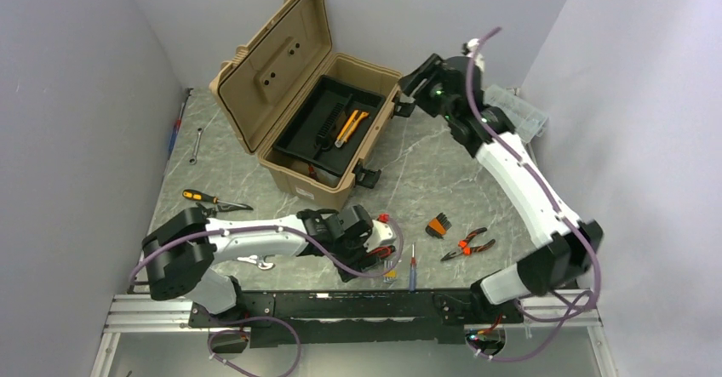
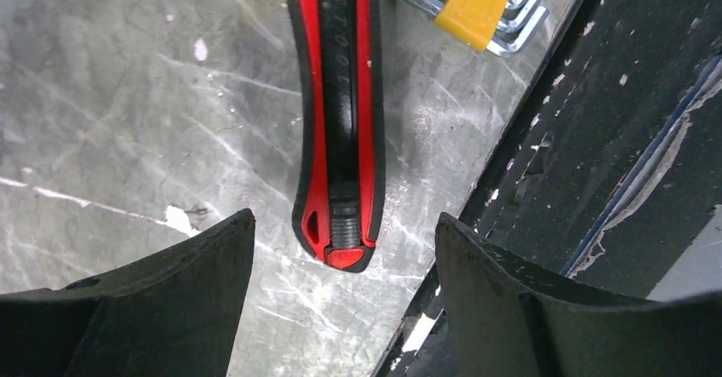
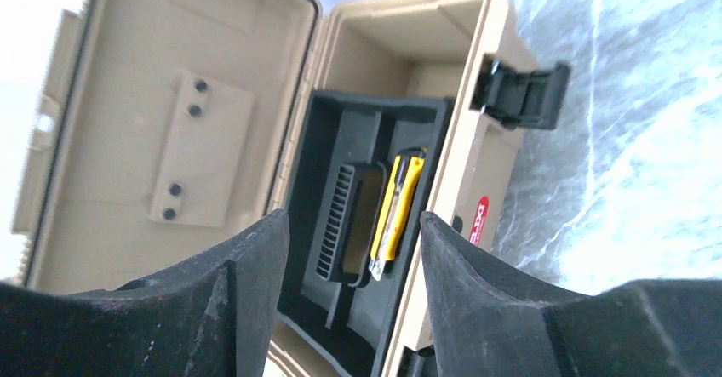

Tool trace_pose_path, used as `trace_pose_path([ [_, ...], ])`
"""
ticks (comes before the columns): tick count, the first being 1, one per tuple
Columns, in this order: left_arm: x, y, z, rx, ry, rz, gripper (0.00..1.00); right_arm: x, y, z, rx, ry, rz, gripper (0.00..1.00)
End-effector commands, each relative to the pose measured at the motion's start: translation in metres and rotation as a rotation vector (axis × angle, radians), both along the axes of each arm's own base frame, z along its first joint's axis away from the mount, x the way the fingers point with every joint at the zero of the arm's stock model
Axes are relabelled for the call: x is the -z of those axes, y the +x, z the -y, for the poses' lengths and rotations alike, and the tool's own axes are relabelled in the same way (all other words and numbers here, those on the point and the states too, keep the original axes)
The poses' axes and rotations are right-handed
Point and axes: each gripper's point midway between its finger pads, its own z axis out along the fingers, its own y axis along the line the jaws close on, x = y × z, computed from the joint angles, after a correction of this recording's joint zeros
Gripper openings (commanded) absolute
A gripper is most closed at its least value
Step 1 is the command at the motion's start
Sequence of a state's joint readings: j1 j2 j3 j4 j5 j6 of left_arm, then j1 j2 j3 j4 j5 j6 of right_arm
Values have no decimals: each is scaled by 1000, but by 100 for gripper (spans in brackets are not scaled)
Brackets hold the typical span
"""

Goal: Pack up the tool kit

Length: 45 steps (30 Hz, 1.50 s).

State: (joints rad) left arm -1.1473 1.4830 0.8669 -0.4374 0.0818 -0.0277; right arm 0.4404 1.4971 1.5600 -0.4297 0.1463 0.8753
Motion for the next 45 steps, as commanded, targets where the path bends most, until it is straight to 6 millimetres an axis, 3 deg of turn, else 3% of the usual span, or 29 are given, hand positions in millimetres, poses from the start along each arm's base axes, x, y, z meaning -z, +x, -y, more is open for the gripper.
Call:
trace_pose_path([
  [1, 0, -1, 17, 73, -5, 53, 78, -33, -16, 34, 54, 52, 99, 60],
  [8, 19, 6, 12, 54, 71, 123, 73, -40, -38, 66, 97, 61, 130, 62],
  [17, 43, 8, 2, 41, 208, 169, 48, -48, -48, 75, 101, 83, 163, 62],
  [23, 51, -1, 3, 35, 231, 118, 11, -50, -49, 76, 91, 87, 153, 62],
  [26, 47, 3, 1, 5, 250, 135, 1, -51, -50, 80, 103, 79, 153, 61],
  [29, 32, 11, -2, -32, 256, 173, 0, -50, -51, 82, 105, 75, 150, 61],
  [36, -27, 23, -5, -126, 209, 235, 0, -51, -52, 89, 116, 61, 147, 61],
  [45, -129, 33, -4, -170, -24, 245, 0, -51, -51, 97, 129, 70, 143, 61],
])
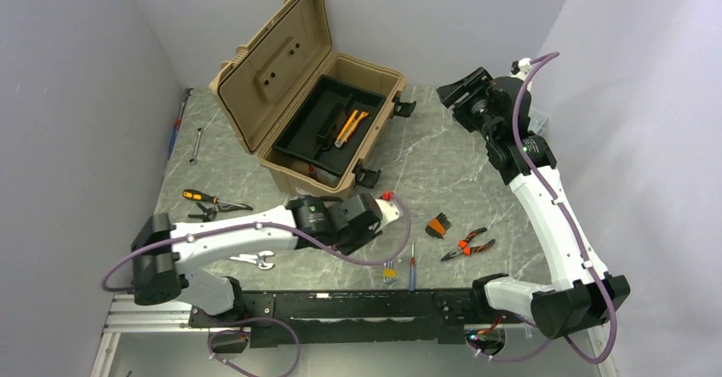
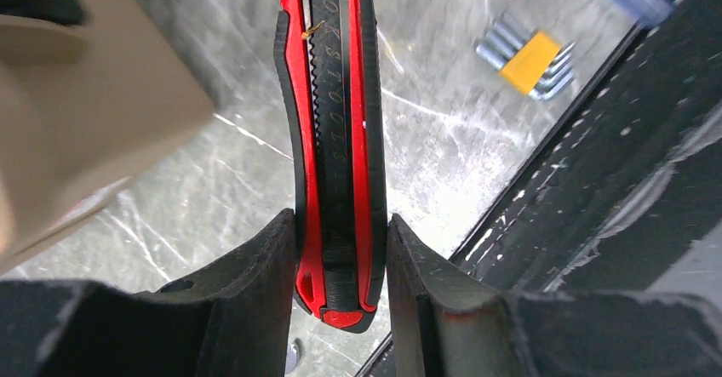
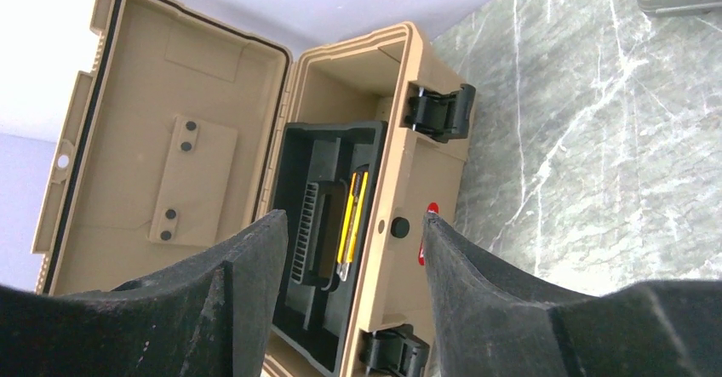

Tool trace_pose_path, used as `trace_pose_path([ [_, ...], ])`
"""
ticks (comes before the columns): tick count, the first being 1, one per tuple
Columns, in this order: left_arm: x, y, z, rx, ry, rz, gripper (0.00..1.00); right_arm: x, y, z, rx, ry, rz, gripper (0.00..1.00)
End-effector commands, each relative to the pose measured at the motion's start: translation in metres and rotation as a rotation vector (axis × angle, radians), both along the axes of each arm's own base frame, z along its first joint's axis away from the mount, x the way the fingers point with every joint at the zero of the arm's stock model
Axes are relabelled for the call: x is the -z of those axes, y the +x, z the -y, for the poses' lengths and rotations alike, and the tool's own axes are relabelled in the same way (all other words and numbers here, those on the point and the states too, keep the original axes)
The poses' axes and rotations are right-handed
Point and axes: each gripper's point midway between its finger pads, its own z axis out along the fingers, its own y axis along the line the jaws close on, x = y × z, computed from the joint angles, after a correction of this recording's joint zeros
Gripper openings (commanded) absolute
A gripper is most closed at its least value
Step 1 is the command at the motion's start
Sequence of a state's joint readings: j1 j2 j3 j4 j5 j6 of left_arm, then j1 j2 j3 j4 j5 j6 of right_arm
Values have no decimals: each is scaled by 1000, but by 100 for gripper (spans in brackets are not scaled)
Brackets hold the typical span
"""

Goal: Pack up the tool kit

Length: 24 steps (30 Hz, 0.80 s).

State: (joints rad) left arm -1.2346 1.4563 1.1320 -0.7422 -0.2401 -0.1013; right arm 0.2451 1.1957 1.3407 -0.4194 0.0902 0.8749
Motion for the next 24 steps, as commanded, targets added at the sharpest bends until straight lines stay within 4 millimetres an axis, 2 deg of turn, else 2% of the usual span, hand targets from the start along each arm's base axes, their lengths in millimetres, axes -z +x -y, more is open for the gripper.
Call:
trace_pose_path([
  [1, -67, 11, -2, -27, -149, 37, 0, -28, -8, 4, -13, 20, 65, 61],
  [4, -99, 33, -13, -95, -236, 56, 0, -31, -10, 7, -7, 18, 72, 61],
  [10, -154, 104, -58, -355, -319, 183, 0, -32, -15, 8, -18, -5, 76, 61],
  [14, -181, 151, -81, -488, -324, 301, 0, -32, -17, 4, -47, -2, 84, 61],
  [19, -189, 208, -94, -591, -310, 369, 0, -31, -19, 1, -65, -9, 68, 60],
  [24, -176, 252, -100, -592, -245, 391, 0, -32, -28, 5, -69, -35, 74, 61],
])
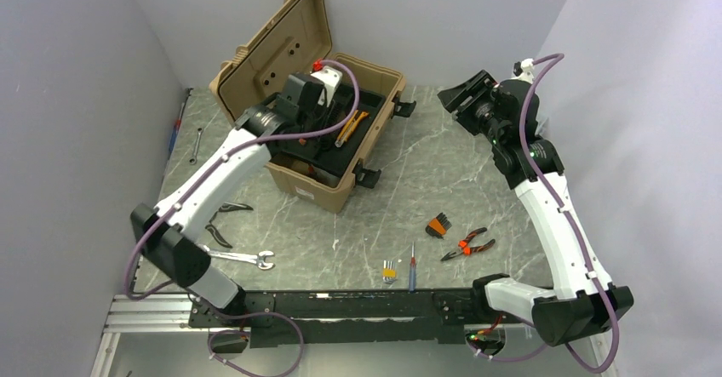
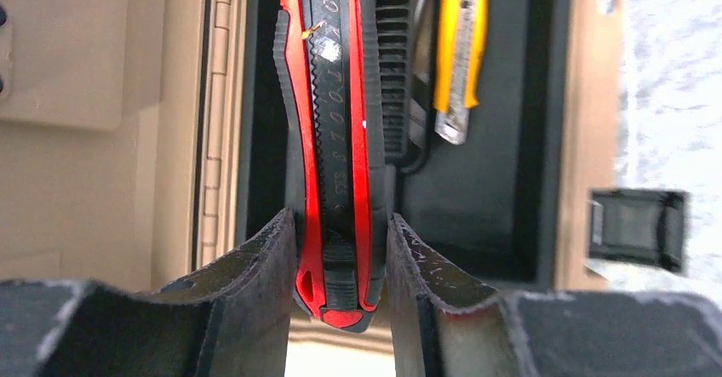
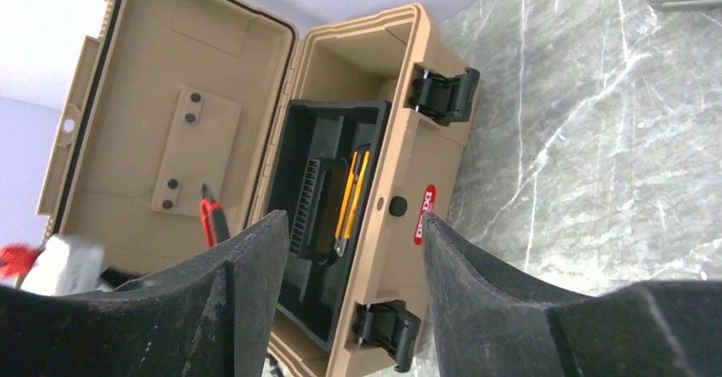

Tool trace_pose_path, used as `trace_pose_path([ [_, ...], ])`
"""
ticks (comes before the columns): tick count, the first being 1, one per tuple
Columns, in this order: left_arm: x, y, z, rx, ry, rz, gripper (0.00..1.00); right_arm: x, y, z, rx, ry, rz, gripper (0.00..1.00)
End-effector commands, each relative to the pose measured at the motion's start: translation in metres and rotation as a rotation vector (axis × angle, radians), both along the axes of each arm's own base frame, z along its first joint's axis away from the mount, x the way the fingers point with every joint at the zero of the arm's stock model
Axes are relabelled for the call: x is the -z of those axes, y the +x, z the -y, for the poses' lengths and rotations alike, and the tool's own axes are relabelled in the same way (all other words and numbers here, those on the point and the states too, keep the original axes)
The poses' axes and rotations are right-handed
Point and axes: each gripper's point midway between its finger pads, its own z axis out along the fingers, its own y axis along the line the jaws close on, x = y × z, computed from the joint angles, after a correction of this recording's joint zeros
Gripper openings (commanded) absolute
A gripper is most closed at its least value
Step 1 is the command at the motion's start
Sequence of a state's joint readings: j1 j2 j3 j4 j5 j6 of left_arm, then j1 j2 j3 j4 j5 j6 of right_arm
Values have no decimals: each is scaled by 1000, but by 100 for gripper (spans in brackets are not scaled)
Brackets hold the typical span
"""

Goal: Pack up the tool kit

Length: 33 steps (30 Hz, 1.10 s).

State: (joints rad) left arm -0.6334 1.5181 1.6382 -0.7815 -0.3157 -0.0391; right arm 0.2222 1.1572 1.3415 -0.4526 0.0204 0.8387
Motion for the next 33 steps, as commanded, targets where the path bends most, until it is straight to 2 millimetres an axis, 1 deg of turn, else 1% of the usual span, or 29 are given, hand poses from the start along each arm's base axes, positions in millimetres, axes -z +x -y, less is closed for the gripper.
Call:
trace_pose_path([
  [1, -6, 42, -6, -6, 35, 60, 0, -25, -16, 5, -17, -26, 64, 61],
  [4, 9, 63, -10, -4, 24, 33, 0, -19, -23, 6, -19, -32, 51, 61],
  [5, 14, 70, -14, -13, 23, 26, 0, -17, -25, 6, -19, -31, 48, 61],
  [8, 29, 81, -12, 14, 9, -12, 1, -8, -31, 8, -21, -39, 32, 61],
  [9, 32, 83, -11, 16, 7, -22, 5, -5, -32, 8, -21, -44, 25, 61],
  [10, 36, 84, -10, 21, 8, -32, 11, -3, -33, 9, -23, -50, 18, 61],
  [11, 38, 84, -9, 25, 11, -36, 19, 1, -34, 9, -24, -56, 9, 61],
  [12, 40, 86, -10, 27, 15, -37, 26, 6, -35, 9, -27, -65, -4, 61],
  [13, 41, 86, -9, 29, 17, -40, 32, 14, -36, 10, -29, -75, -31, 61],
  [14, 40, 86, -8, 31, 12, -41, 37, 25, -38, 11, -28, -81, -70, 62],
  [17, 35, 85, -7, 35, 0, -33, 48, 69, -49, 4, -76, -90, -206, 65],
  [19, 31, 84, -6, 39, -11, -21, 55, 98, -60, 2, -103, -95, -281, 67],
  [22, 24, 80, -6, 45, -25, -7, 66, 137, -78, 3, -144, -140, -370, 70],
  [24, 19, 77, -7, 49, -31, 1, 71, 163, -91, 7, -162, -187, -440, 72],
  [26, 14, 74, -7, 52, -40, 6, 73, 184, -105, 7, -200, -220, -499, 72],
  [28, 3, 66, -3, 66, -65, 18, 73, 201, -117, 1, -242, -232, -531, 71],
  [29, 0, 59, 3, 85, -75, 22, 73, 212, -125, -3, -260, -239, -554, 70],
  [31, -7, 44, 13, 113, -84, 39, 75, 225, -137, -11, -280, -267, -582, 69],
  [33, -13, 26, 24, 151, -94, 51, 79, 238, -149, -19, -288, -313, -620, 67],
])
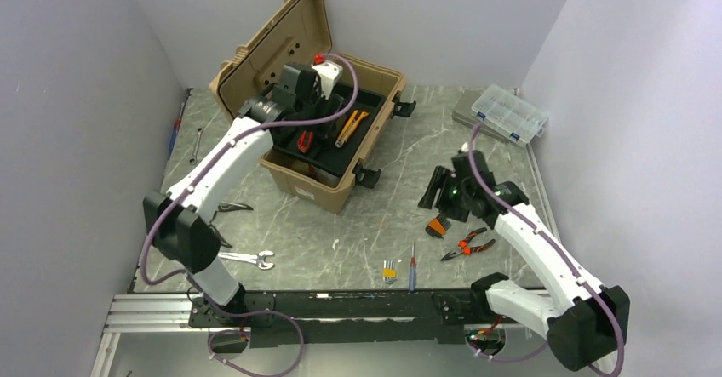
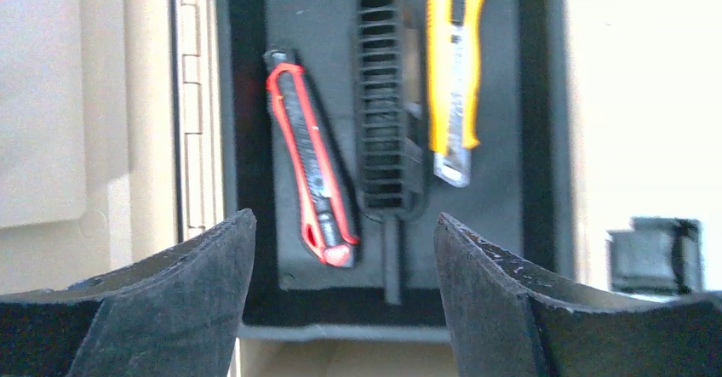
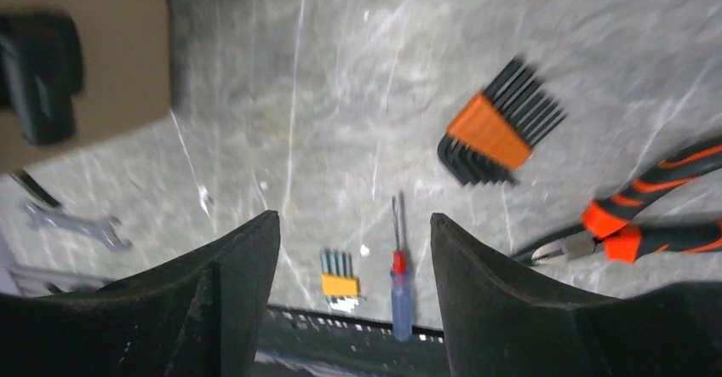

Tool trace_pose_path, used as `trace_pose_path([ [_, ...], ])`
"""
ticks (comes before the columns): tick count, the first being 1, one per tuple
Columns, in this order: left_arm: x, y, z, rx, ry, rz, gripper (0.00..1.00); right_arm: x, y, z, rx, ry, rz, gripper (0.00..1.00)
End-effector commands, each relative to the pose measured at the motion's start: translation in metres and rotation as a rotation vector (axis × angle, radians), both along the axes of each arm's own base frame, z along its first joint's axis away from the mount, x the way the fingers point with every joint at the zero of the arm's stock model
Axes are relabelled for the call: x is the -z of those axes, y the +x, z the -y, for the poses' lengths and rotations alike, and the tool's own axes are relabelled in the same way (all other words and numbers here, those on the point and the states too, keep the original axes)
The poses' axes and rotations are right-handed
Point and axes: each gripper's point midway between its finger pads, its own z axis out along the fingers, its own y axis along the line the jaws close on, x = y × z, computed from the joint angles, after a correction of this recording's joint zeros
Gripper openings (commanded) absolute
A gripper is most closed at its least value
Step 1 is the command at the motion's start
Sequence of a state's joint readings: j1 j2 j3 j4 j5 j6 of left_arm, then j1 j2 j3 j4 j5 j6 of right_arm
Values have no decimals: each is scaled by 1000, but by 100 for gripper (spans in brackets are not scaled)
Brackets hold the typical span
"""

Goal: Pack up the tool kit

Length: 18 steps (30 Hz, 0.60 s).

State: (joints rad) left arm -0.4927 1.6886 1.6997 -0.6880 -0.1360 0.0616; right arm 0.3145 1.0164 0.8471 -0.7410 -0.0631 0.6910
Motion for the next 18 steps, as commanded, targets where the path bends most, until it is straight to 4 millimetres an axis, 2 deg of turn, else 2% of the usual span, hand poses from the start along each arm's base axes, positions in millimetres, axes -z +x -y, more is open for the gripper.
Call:
trace_pose_path([
  [1, -48, -43, 31, 100, -99, 98, 80, 19, -28, -18, -72, -92, -39, 66],
  [6, -46, -85, 41, 135, -138, 73, 84, 42, -62, -35, -119, -149, -107, 62],
  [9, -46, -111, 39, 160, -191, 79, 85, 53, -82, -40, -145, -138, -114, 62],
  [12, -38, -133, 38, 195, -244, 52, 86, 75, -103, -45, -176, -96, -139, 62],
  [15, -30, -153, 39, 224, -273, 28, 86, 89, -114, -53, -194, -63, -162, 59],
  [18, -22, -168, 43, 245, -325, 8, 85, 96, -115, -58, -201, -73, -159, 57],
])
